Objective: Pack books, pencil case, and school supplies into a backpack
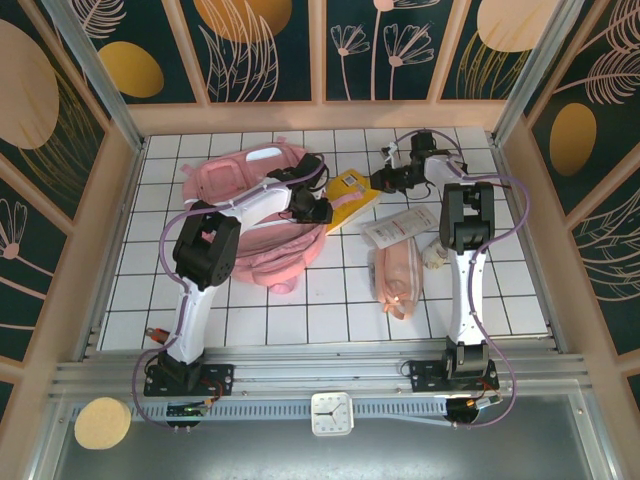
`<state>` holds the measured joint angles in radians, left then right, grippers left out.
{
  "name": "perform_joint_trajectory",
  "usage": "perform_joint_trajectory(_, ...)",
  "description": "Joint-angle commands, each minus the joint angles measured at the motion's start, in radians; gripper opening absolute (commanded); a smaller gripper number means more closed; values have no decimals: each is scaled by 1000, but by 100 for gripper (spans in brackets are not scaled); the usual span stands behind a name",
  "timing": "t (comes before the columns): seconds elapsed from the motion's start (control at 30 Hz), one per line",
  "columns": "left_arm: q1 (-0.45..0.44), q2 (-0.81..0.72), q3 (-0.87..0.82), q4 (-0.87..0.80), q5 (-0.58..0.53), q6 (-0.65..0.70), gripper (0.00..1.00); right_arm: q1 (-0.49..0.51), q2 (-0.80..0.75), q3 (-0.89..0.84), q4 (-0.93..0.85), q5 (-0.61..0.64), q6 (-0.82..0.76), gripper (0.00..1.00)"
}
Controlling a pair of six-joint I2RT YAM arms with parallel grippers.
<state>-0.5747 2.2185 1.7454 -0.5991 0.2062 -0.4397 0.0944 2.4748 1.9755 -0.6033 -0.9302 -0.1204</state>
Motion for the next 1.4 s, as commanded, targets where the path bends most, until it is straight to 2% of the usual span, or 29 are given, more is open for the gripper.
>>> perform_joint_trajectory(0.0, 16, 20, -31, -38, -19, 32, 32, 44, -55, -29, -70, 90, 39, 0)
perform_joint_trajectory(0.03, 17, 10, -30, -38, -16, 36, 33, 31, -86, -60, -37, 119, 67, 0)
perform_joint_trajectory(0.1, 18, -17, -24, -41, -14, 39, 43, -2, -179, -159, 78, 132, 141, 0)
perform_joint_trajectory(0.23, 27, -89, 10, -30, 39, 21, 75, -63, -410, -378, 351, 44, 306, 0)
perform_joint_trajectory(0.33, 37, -159, 32, -2, 65, 7, 99, -67, -487, -402, 355, -17, 302, 0)
perform_joint_trajectory(0.5, 97, -281, -1, 99, 155, -76, 99, -77, -617, -448, 361, -33, 311, 0)
perform_joint_trajectory(0.63, 141, -373, -71, 214, 241, -158, 99, -94, -728, -502, 415, -64, 377, 0)
perform_joint_trajectory(0.87, 147, -449, -193, 454, 371, -304, 99, -117, -889, -553, 538, -134, 530, 0)
perform_joint_trajectory(1.07, 158, -526, -299, 518, 367, -306, 99, -116, -979, -615, 780, -215, 752, 0)
perform_joint_trajectory(1.2, 180, -580, -378, 623, 369, -318, 99, -113, -1024, -658, 947, -265, 914, 0)
perform_joint_trajectory(1.3, 186, -576, -391, 661, 400, -286, 99, -102, -1054, -695, 1068, -286, 1028, 0)
perform_joint_trajectory(1.37, 197, -583, -430, 769, 441, -337, 99, -84, -1064, -704, 1084, -297, 1055, 0)
